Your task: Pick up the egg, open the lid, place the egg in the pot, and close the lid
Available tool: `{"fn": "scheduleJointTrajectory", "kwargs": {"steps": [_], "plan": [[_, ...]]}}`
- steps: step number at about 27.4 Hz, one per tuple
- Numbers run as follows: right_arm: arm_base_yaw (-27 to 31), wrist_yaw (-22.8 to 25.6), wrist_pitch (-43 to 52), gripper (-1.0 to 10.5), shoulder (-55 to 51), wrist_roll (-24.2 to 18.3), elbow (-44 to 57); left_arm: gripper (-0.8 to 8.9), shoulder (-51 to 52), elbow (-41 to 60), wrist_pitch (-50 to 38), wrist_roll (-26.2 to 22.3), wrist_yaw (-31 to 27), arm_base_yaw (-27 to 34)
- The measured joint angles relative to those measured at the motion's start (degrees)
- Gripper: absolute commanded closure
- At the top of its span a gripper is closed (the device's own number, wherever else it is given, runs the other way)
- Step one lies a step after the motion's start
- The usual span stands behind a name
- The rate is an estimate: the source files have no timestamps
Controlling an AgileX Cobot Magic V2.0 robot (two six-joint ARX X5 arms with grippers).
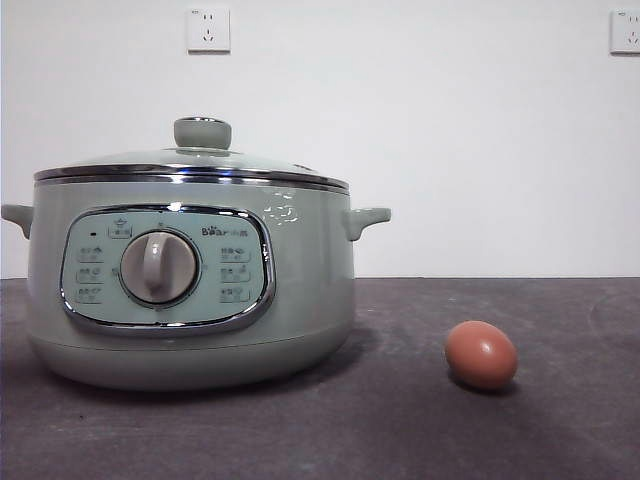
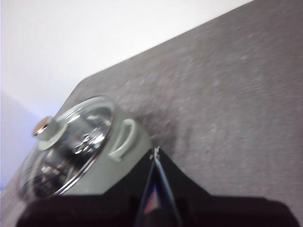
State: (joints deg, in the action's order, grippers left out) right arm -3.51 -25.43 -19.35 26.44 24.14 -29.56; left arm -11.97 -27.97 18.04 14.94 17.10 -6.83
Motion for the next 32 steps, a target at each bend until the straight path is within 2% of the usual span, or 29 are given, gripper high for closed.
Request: {"fn": "scheduleJointTrajectory", "kwargs": {"steps": [4, 10, 12, 14, 17, 22, 25, 30, 32], "plan": [[0.0, -5.88, -1.7, 9.5, 7.17, -0.76, -5.79, 8.18, -4.96, -5.4, 3.13, -0.81, 1.75, 0.0], [0.0, -18.64, -3.82, 9.3, 16.81, -3.56, -13.11, 8.08, -14.25, -12.76, 10.32, -1.86, 7.43, 0.0], [-0.39, -20.44, -4.26, 8.0, 18.99, -4.63, -14.34, 7.42, -17.2, -14.23, 10.78, -2.03, 10.43, 0.0], [-1.09, -20.48, -4.81, 6.4, 20.52, -5.16, -14.69, 6.29, -19.69, -14.93, 10.51, -2.08, 12.83, 0.0], [-1.97, -20.35, -6.01, 6.0, 21.99, -5.53, -14.69, 5.53, -21.81, -15.19, 10.25, -2.05, 13.42, 0.0], [-4.31, -15.52, -8.07, 5.9, 22.43, -6.05, -14.69, 5.53, -22.95, -15.21, 10.16, -1.38, 13.49, 0.0], [-7.56, -9.92, -10.05, 5.9, 22.64, -6.47, -15.26, 5.53, -22.95, -15.21, 9.53, -1.33, 13.51, -0.2], [-15.37, 2.08, -14.93, 5.9, 25.24, -8.39, -18.93, 5.53, -22.95, -15.21, 6.69, 0.37, 14.27, -1.05], [-20.0, 8.87, -17.29, 5.9, 28.0, -9.07, -20.85, 5.53, -22.93, -15.21, 5.35, 1.22, 14.62, -1.55]]}}
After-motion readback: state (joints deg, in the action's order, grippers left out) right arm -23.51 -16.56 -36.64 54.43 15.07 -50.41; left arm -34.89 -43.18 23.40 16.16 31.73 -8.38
